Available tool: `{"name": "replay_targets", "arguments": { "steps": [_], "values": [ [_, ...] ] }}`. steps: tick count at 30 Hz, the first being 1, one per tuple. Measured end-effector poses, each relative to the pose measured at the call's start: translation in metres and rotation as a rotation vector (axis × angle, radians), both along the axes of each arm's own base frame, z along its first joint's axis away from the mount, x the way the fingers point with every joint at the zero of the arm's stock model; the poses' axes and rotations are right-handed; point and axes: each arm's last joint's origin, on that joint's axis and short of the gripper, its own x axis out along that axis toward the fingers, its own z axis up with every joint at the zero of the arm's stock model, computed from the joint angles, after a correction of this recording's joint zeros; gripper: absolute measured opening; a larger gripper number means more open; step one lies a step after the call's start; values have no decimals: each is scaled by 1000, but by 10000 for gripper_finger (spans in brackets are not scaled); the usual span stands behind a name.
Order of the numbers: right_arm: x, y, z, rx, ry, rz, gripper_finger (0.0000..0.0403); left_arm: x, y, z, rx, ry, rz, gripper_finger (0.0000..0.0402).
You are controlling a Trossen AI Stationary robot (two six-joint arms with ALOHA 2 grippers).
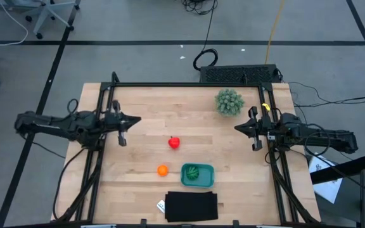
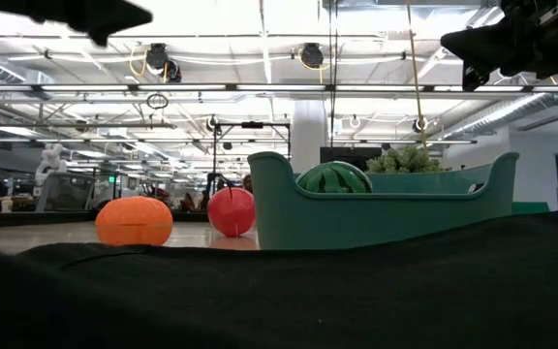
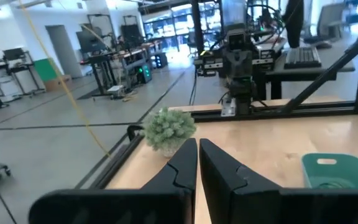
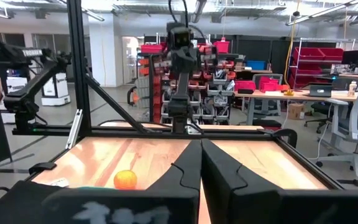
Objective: Pick and placing Produce into tupperware
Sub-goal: Put the apple toy into the green bin
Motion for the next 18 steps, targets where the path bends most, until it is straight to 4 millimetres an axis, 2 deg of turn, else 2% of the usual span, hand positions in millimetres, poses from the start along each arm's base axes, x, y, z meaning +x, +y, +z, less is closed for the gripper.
{"name": "replay_targets", "arguments": {
  "steps": [8,12,18],
  "values": [
    [0,0,-3,4,32,-1,0,46,8,36,39,23,-145,24],
    [0,0,-3,4,31,-1,0,68,19,44,43,4,-238,24],
    [0,0,-3,4,31,-1,0,100,45,52,-3,-10,-245,24]
  ]
}}
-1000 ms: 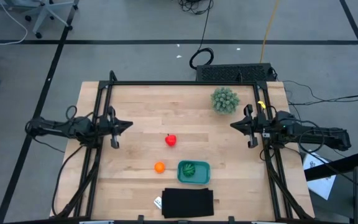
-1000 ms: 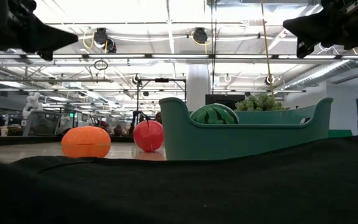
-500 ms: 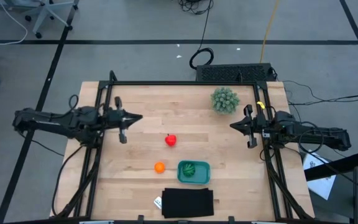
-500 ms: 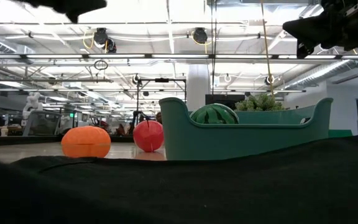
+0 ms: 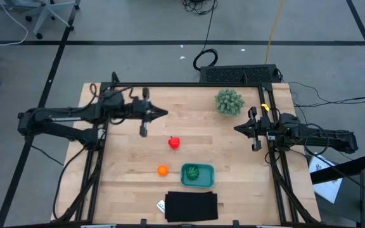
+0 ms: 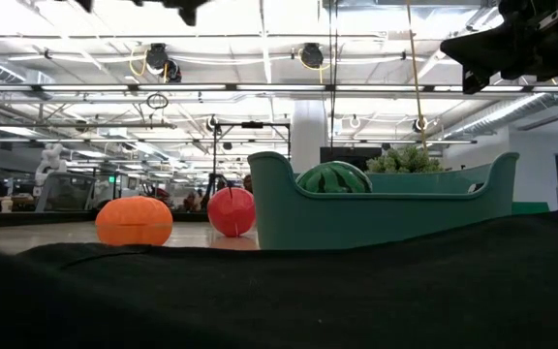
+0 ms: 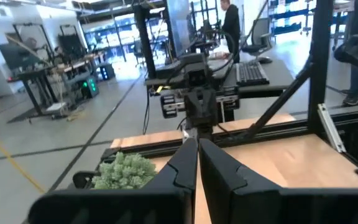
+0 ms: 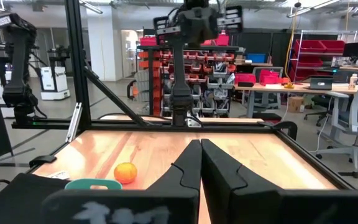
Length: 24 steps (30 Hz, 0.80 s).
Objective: Pick and placing Produce into tupperware
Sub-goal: Put the apple toy into the green bin
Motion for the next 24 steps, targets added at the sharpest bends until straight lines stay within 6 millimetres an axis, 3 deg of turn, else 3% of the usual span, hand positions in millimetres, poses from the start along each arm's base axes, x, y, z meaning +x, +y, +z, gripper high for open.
{"name": "replay_targets", "arguments": {
  "steps": [8,15,24],
  "values": [
    [0,0,0,-1,3,0,0,45,29,16,-59,89,-15,24],
    [0,0,-2,-1,20,0,0,79,39,31,-84,263,-14,24],
    [0,0,-2,0,23,0,0,94,41,54,-7,242,-30,24]
  ]
}}
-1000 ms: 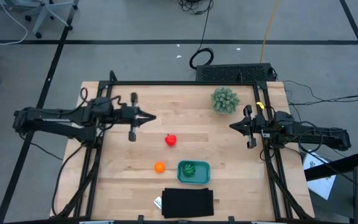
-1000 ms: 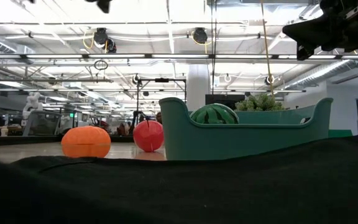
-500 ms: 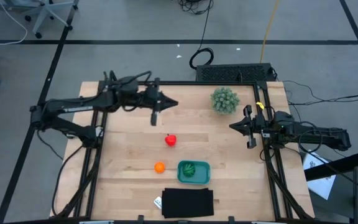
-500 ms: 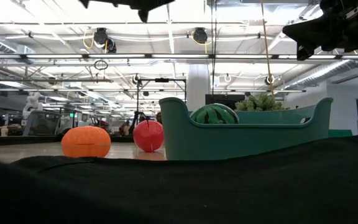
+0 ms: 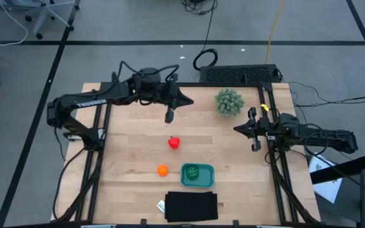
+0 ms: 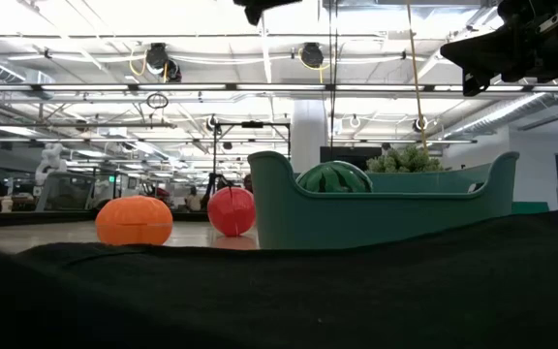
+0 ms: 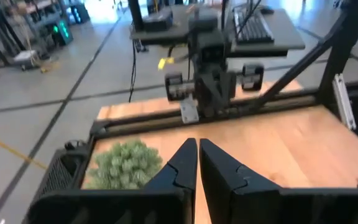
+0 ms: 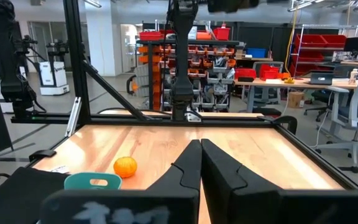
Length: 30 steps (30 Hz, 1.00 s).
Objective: Pick and placing Produce into tupperware
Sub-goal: Put the apple toy into the green bin
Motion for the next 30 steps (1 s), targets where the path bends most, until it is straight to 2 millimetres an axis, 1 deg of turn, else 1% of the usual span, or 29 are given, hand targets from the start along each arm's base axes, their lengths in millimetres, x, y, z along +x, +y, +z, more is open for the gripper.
{"name": "replay_targets", "arguments": {
  "steps": [4,9,12,15,19,24,30],
  "values": [
    [0,0,0,-12,0,-1,0,2,1,12,-5,-37,-3,24],
    [1,0,-1,-13,10,-1,0,10,6,10,-52,4,-68,24],
    [3,0,-2,-10,26,-1,0,15,7,0,-32,97,-92,24],
    [5,-1,-4,-7,44,-1,0,19,8,-12,-27,227,-109,23],
    [7,-1,-6,-9,64,-1,0,26,11,-16,-17,355,-110,23],
    [9,-1,-5,-14,58,-1,0,33,13,-16,1,487,-144,23],
    [10,-1,-6,-14,62,0,0,45,16,-18,-3,614,-182,23]
  ]
}}
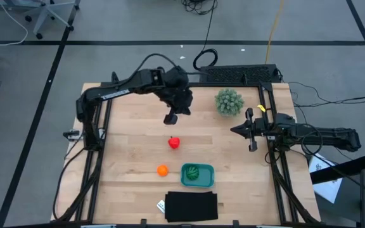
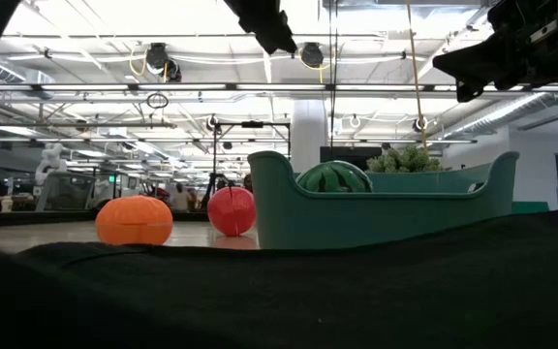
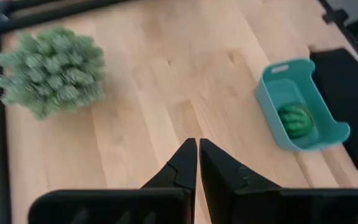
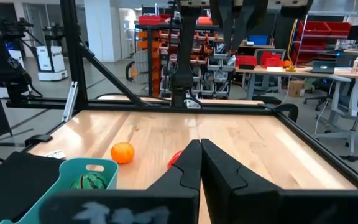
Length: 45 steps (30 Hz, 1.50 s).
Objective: Pick and placing Produce into tupperware
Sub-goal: Put the apple toy into the green bin
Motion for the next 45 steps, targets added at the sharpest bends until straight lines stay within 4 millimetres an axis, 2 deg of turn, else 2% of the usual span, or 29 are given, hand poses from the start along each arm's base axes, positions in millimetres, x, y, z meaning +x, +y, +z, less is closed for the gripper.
{"name": "replay_targets", "arguments": {
  "steps": [5,10,18,25,31,45],
  "values": [
    [0,0,0,0,0,0,0,10,0,-7,26,97,-47,23],
    [0,0,0,3,1,0,0,13,-3,-21,148,197,-157,23],
    [0,0,0,3,3,0,0,14,-21,-22,340,206,-371,23],
    [0,0,-1,2,7,1,0,11,-39,-25,543,280,-586,24],
    [0,0,-1,-2,7,0,0,11,-48,-25,588,309,-602,24],
    [0,0,-1,0,7,0,0,12,-47,-25,597,329,-520,32]
  ]
}}
